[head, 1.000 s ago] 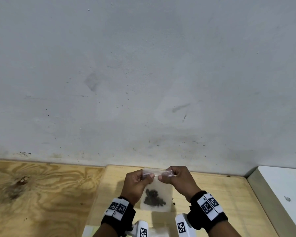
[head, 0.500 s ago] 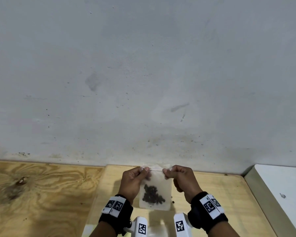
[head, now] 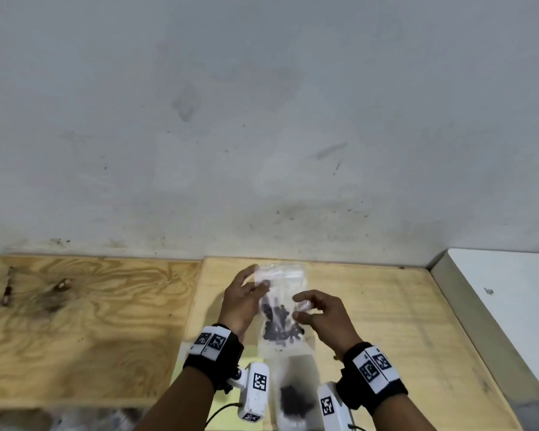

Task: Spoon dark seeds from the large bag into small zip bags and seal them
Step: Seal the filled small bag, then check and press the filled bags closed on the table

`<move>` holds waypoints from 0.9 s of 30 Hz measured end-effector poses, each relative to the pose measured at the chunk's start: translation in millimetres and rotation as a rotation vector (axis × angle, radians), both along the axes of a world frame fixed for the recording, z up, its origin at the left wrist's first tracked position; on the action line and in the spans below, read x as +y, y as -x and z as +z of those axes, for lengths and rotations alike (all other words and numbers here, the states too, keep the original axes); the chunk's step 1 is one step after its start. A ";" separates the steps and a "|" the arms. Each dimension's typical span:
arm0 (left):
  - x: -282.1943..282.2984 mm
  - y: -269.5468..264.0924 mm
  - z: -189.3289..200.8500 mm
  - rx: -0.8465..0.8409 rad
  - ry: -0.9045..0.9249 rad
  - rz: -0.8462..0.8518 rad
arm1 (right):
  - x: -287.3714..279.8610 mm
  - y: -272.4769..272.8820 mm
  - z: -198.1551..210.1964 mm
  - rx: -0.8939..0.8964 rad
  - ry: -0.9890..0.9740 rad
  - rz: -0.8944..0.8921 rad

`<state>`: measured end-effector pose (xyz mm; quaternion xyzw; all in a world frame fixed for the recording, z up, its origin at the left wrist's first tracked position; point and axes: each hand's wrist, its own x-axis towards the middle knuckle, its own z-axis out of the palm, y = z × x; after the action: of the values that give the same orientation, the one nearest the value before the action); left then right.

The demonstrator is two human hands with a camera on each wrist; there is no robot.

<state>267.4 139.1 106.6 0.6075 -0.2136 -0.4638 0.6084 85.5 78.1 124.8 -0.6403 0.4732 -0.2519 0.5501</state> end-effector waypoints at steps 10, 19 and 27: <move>111.3 13.1 -15.9 -0.251 -0.061 -0.047 | 66.9 -17.0 -22.7 0.033 -0.073 0.144; 180.2 -7.1 -54.8 -0.078 -0.212 0.072 | 129.1 -50.6 -71.4 0.117 -0.122 0.260; 182.9 -71.7 -85.2 -0.057 -0.262 0.045 | 142.4 -104.4 -104.0 0.153 -0.159 0.208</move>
<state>339.1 322.0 21.4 0.6993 -0.1546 -0.4564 0.5280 189.9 220.5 20.9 -0.6576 0.4635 -0.1059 0.5844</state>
